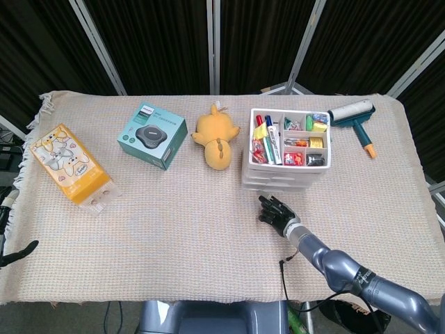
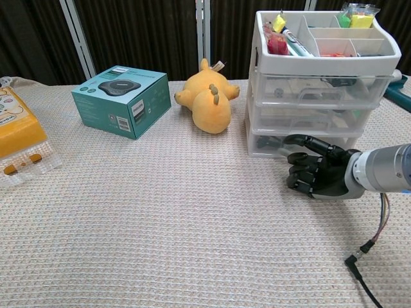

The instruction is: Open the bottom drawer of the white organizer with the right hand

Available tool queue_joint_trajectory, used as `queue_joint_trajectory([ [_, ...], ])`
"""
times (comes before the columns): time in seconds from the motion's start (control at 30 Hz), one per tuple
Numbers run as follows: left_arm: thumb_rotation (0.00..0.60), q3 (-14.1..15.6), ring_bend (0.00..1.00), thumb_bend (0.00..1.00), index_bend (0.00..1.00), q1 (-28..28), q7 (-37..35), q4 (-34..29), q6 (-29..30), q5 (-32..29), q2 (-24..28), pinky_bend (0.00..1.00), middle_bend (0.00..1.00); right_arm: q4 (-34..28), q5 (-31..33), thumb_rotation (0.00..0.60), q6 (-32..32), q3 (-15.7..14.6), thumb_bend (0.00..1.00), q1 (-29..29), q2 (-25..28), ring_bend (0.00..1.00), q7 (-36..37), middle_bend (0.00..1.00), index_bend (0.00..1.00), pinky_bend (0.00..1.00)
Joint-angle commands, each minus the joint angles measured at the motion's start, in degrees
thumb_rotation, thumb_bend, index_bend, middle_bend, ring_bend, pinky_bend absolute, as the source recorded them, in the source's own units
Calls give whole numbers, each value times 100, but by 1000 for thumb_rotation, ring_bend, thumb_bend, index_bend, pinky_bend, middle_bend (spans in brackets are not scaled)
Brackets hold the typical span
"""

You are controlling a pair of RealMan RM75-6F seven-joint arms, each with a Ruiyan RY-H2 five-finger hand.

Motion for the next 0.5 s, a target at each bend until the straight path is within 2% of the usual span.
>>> queue_joint_trajectory([
  [0.03, 600, 3, 0, 145, 0, -3, 2, -6, -2, 5, 2, 0, 0, -161, 74, 600, 328, -10, 274, -17, 49, 868, -41, 846, 310, 743],
  [0.17, 600, 15, 0, 145, 0, 4, 11, -19, 18, 30, 6, 0, 0, -306, 287, 600, 748, -42, 274, 6, 43, 868, -112, 846, 308, 743],
  [0.5, 600, 30, 0, 145, 0, 12, -1, -34, 38, 55, 19, 0, 0, -285, 609, 600, 868, 6, 274, 90, -28, 868, -319, 846, 302, 743],
])
